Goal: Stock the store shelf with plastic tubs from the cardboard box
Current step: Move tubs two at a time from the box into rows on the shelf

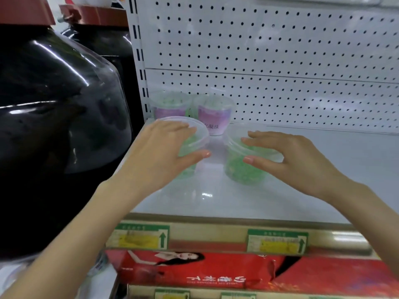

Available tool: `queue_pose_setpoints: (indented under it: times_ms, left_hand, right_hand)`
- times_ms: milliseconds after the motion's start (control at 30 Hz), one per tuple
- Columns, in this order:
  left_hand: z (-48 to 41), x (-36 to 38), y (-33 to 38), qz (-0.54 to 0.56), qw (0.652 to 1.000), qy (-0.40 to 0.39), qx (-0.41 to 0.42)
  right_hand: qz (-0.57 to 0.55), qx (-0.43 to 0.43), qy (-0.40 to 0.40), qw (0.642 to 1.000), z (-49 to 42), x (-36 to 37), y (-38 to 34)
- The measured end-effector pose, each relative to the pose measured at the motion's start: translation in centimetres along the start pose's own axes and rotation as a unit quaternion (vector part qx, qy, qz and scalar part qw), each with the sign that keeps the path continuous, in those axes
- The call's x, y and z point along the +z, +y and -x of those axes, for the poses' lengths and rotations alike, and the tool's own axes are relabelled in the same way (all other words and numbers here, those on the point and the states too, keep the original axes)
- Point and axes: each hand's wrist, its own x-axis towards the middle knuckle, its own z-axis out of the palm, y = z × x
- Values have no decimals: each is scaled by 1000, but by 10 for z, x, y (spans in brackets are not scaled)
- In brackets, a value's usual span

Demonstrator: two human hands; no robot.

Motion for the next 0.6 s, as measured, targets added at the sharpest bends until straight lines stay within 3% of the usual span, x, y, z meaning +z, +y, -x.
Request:
queue_pose_setpoints:
  times_ms: [133,267,433,533,600]
  left_hand:
    - [3,-9,-23,78,997,-20,21]
    - [12,-50,-62,108,988,-96,-48]
    - [14,-47,-46,109,989,-2,-97]
    - [11,-21,-29,39,998,-12,-54]
    - [7,-16,-31,15,999,-17,-34]
  right_hand:
    - [56,11,17,998,-1,6,-2]
    - [56,8,37,998,-1,8,-5]
    - [72,1,60,996,-4,11,-9]
    - [99,-1,76,992,-4,13,-11]
    - [62,-12,38,997,-6,11,-8]
